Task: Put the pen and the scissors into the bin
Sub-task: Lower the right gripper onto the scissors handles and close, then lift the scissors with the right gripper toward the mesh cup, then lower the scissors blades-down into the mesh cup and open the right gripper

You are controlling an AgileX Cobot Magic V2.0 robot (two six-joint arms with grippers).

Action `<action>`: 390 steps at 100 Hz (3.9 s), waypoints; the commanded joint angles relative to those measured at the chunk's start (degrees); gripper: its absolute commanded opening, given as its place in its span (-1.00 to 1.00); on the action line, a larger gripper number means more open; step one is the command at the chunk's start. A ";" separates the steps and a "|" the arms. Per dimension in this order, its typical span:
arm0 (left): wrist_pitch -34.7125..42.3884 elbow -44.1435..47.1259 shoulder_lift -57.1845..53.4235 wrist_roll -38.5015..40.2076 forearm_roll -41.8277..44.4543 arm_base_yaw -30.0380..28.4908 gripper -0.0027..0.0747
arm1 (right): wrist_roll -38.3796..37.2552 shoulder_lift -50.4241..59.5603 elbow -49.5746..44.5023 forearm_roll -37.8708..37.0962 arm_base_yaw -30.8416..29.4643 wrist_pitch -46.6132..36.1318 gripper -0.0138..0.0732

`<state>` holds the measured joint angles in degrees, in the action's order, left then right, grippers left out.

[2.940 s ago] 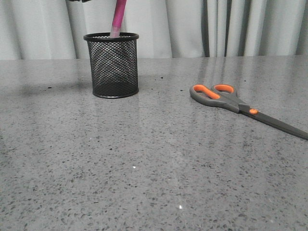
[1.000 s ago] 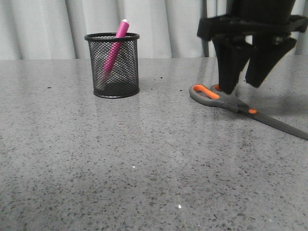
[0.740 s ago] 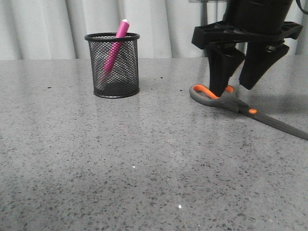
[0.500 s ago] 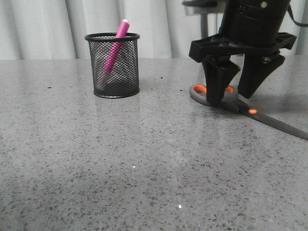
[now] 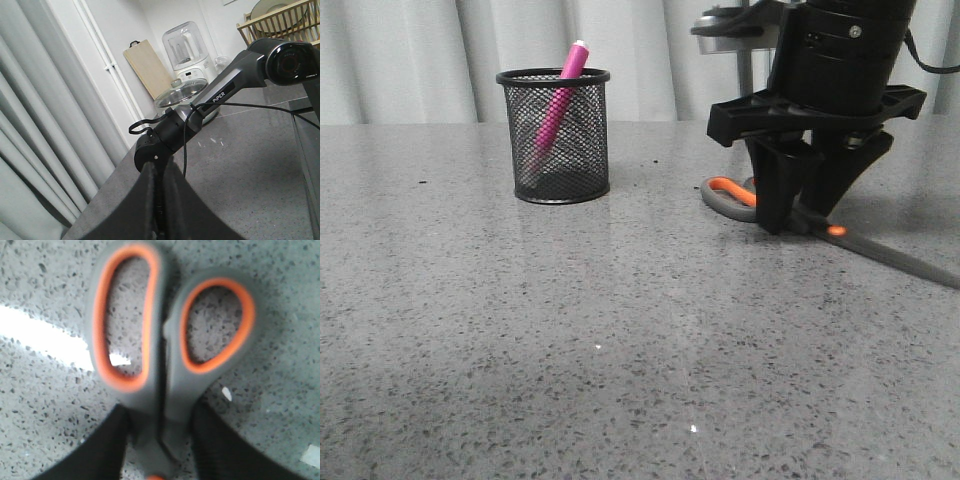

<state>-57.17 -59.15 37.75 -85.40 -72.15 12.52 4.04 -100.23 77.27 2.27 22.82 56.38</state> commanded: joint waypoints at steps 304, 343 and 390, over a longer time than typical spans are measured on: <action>-2.11 -1.21 0.32 0.74 -5.46 0.71 -0.93 | 0.18 -6.91 -6.92 6.78 12.68 -86.70 0.23; -1.38 -1.21 0.22 0.74 -6.72 0.71 -0.93 | 0.18 -1.95 -6.92 7.20 12.68 -88.51 0.34; 28.41 14.62 -14.34 3.07 -6.56 0.71 -0.93 | 0.18 23.48 -12.10 -1.36 12.68 -75.07 -0.84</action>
<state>-39.17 -48.64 26.84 -82.98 -75.49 12.80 4.17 -84.19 66.35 5.21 35.62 -17.44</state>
